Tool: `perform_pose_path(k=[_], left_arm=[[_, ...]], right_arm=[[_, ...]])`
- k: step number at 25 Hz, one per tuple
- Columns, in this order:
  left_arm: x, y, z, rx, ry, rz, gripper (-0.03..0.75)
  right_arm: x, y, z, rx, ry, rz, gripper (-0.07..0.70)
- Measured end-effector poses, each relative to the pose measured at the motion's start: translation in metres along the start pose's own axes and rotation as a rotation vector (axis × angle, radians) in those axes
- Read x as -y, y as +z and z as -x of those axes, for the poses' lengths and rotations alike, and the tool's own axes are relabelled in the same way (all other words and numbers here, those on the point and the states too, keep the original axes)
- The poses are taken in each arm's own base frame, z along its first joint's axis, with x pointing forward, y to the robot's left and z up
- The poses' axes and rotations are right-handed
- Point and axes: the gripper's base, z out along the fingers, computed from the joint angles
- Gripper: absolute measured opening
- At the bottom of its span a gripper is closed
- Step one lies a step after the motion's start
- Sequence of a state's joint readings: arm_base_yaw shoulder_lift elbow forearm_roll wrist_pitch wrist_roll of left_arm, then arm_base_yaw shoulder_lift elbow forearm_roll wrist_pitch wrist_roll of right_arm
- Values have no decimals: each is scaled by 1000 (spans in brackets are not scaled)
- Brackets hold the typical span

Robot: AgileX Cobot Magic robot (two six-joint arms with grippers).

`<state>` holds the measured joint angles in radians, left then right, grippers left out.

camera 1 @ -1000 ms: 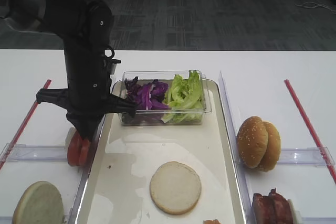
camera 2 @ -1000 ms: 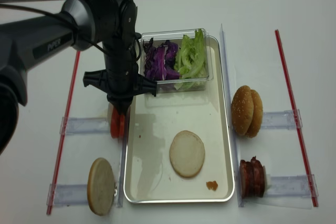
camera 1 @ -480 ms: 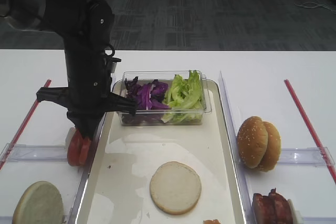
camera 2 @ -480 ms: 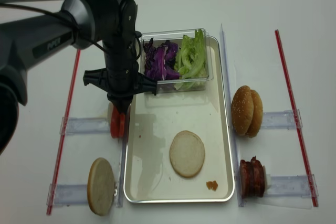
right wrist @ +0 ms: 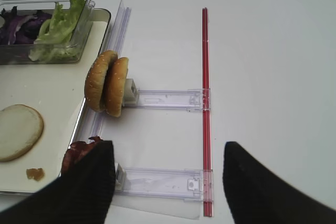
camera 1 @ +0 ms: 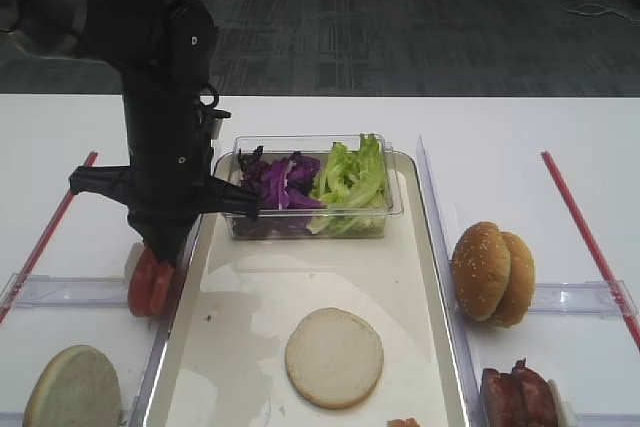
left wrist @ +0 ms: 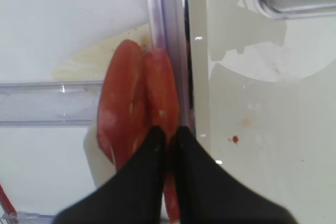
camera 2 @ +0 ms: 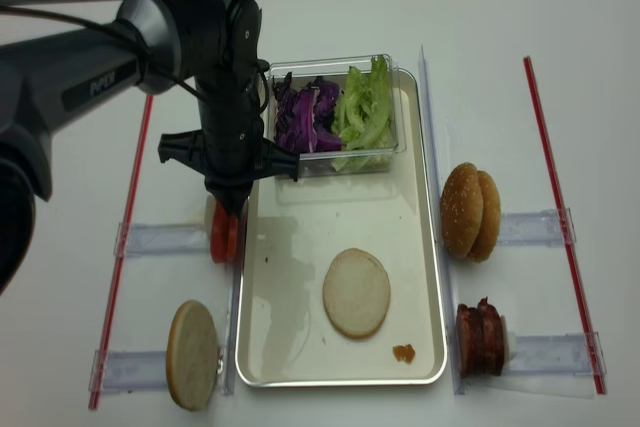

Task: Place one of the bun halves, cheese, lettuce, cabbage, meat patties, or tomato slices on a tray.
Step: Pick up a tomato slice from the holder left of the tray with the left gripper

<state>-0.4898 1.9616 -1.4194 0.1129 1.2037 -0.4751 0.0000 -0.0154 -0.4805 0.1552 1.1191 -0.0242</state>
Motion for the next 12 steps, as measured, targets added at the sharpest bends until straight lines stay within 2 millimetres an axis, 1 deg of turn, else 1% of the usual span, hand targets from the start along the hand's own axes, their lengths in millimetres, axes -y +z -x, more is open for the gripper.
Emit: perform_pose_path(k=[5,12], left_arm=[[-1,-5,0,15,1,-5,51],[-5,-31,-1,84,-5,-32,46]], right_arm=[[0,0,0,0,0,0,454],[0,0,0,0,-2,0,454]])
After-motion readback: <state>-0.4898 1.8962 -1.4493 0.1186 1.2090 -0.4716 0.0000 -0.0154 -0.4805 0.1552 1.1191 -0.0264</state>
